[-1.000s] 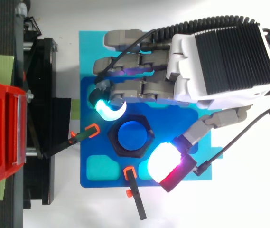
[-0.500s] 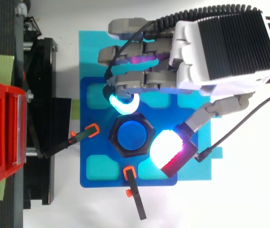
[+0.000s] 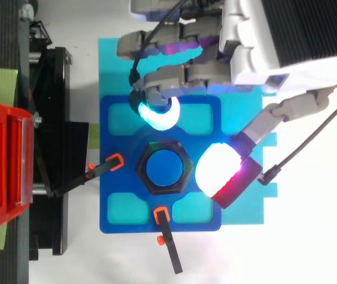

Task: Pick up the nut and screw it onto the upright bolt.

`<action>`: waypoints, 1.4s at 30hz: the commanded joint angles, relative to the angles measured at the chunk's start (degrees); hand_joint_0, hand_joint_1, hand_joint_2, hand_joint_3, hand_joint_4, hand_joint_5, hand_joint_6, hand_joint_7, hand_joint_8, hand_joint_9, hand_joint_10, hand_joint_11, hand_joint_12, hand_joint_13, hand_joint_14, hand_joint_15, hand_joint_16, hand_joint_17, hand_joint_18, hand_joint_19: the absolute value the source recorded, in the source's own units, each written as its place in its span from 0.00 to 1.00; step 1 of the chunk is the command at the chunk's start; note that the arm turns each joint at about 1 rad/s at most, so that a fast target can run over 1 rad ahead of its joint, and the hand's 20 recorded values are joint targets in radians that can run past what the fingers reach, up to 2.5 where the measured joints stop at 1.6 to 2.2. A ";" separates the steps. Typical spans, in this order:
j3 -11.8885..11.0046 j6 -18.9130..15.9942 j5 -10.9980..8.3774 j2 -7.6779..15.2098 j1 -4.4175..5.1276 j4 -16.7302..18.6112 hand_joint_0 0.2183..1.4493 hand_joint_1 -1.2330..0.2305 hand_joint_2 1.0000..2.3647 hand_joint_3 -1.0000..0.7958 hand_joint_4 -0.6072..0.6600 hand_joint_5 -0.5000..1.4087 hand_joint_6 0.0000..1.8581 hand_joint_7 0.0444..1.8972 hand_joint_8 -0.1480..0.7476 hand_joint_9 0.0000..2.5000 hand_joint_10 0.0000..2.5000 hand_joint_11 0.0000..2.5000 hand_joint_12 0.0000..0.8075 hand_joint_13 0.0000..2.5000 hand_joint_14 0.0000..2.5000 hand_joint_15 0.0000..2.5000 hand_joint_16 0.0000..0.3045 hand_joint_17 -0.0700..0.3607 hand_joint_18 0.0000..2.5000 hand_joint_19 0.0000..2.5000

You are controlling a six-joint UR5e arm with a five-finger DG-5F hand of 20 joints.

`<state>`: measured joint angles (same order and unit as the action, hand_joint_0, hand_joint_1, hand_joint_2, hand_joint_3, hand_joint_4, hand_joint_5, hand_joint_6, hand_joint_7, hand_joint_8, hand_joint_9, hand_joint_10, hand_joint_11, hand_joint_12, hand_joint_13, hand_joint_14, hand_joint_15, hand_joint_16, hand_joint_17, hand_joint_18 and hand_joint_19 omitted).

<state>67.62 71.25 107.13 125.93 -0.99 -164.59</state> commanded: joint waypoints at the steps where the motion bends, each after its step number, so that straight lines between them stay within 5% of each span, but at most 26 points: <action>1: -1.43 0.64 0.62 0.01 -0.59 -1.70 0.23 0.67 0.00 0.28 0.68 0.23 0.27 0.61 0.47 0.31 0.00 0.00 0.37 0.14 0.00 0.00 0.11 0.33 0.01 0.00; 5: -1.26 1.34 0.71 0.01 -0.59 -1.88 0.22 0.67 0.00 0.28 0.71 0.21 0.27 0.45 0.45 0.29 0.00 0.00 0.37 0.13 0.00 0.00 0.11 0.34 0.00 0.00; 10: -1.26 1.78 0.62 0.01 -0.15 -1.26 0.21 0.68 0.00 0.28 0.69 0.20 0.27 0.38 0.44 0.27 0.00 0.00 0.38 0.11 0.00 0.00 0.12 0.35 0.00 0.00; 26: -1.08 1.61 -2.28 0.01 3.19 -0.73 0.21 0.68 0.00 0.28 0.69 0.19 0.27 0.37 0.44 0.26 0.00 0.00 0.39 0.11 0.00 0.00 0.12 0.36 0.00 0.00; 29: 0.85 1.43 -2.54 0.01 3.63 -0.12 0.21 0.68 0.00 0.28 0.69 0.19 0.27 0.37 0.45 0.26 0.00 0.00 0.39 0.11 0.00 0.00 0.12 0.36 0.00 0.00; 35: 2.17 0.29 -3.07 0.01 3.89 4.10 0.21 0.68 0.00 0.28 0.69 0.19 0.27 0.38 0.45 0.27 0.00 0.00 0.39 0.11 0.00 0.00 0.12 0.36 0.00 0.00; 42: 2.26 0.11 -3.07 0.01 3.98 3.75 0.21 0.68 0.00 0.28 0.69 0.19 0.27 0.39 0.45 0.27 0.00 0.00 0.39 0.11 0.00 0.00 0.12 0.36 0.00 0.00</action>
<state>69.81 71.42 104.08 125.95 2.95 -160.86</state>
